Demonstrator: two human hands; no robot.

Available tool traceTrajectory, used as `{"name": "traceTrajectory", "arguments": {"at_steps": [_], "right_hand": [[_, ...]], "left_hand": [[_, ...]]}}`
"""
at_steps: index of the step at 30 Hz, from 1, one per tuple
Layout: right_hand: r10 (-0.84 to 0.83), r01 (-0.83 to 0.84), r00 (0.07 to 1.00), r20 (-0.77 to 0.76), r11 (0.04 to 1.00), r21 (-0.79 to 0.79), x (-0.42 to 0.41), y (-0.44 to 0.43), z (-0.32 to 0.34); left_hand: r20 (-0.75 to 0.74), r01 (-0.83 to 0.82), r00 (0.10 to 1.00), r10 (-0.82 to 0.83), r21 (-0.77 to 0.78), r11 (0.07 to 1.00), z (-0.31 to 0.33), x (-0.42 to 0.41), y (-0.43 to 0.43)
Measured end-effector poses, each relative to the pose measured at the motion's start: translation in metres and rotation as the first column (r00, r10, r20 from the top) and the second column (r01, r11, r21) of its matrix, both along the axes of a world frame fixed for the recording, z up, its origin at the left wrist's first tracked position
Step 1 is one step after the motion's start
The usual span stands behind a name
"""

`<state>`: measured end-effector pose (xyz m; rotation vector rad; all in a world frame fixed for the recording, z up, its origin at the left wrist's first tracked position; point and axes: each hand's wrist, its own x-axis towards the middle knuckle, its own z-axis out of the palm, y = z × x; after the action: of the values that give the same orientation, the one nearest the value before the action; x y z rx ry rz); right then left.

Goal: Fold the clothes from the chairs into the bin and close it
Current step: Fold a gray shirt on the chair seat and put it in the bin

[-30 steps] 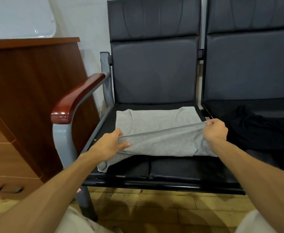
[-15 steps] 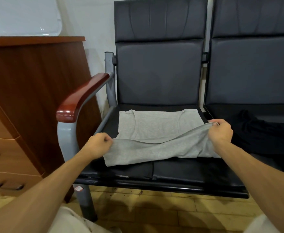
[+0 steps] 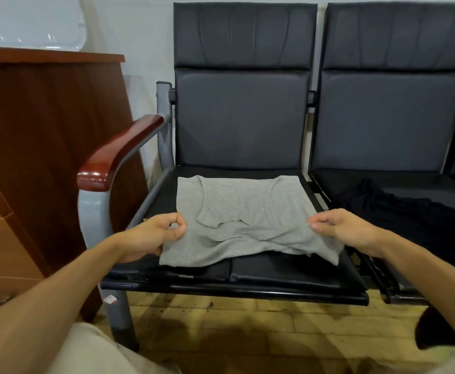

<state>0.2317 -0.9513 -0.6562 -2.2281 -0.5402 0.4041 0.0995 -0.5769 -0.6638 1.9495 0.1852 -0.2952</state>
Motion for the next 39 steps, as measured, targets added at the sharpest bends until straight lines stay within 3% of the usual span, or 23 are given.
{"name": "traceTrajectory", "arguments": {"at_steps": [5, 9, 12, 15, 19, 23, 35, 39], "right_hand": [[0.171, -0.19, 0.978, -0.115, 0.965, -0.181, -0.016, -0.02, -0.001], [0.24, -0.28, 0.955, -0.175, 0.924, -0.259, -0.032, -0.023, 0.009], [0.179, -0.203, 0.976, -0.125, 0.952, -0.227, -0.036, -0.02, 0.014], [0.05, -0.045, 0.998, 0.026, 0.986, -0.158, -0.032, -0.012, 0.016], [-0.147, 0.19, 0.945, 0.291, 0.974, -0.126, -0.014, -0.005, 0.014], [-0.259, 0.333, 0.861, 0.438, 0.937, -0.101, 0.014, 0.002, 0.02], [-0.241, 0.458, 0.786, 0.568, 0.846, -0.274, 0.127, 0.035, 0.016], [-0.21, 0.443, 0.832, 0.514, 0.81, -0.385, 0.157, 0.045, 0.003]], "left_hand": [[-0.062, 0.087, 0.995, -0.083, 0.075, 0.993, 0.002, -0.01, 0.003], [-0.108, 0.163, 0.985, -0.137, 0.278, 0.947, 0.008, -0.02, -0.001], [-0.039, 0.071, 0.997, -0.06, 0.386, 0.92, 0.01, -0.02, -0.001], [0.131, -0.113, 0.989, 0.07, 0.365, 0.924, 0.009, -0.015, -0.001], [0.35, -0.322, 0.908, 0.23, 0.233, 0.918, 0.01, 0.002, -0.007], [0.494, -0.514, 0.795, 0.352, 0.239, 0.824, 0.014, 0.036, -0.007], [0.425, -0.545, 0.786, 0.449, 0.136, 0.827, 0.01, 0.156, 0.017], [0.347, -0.534, 0.832, 0.433, 0.29, 0.794, -0.005, 0.187, 0.028]]}}
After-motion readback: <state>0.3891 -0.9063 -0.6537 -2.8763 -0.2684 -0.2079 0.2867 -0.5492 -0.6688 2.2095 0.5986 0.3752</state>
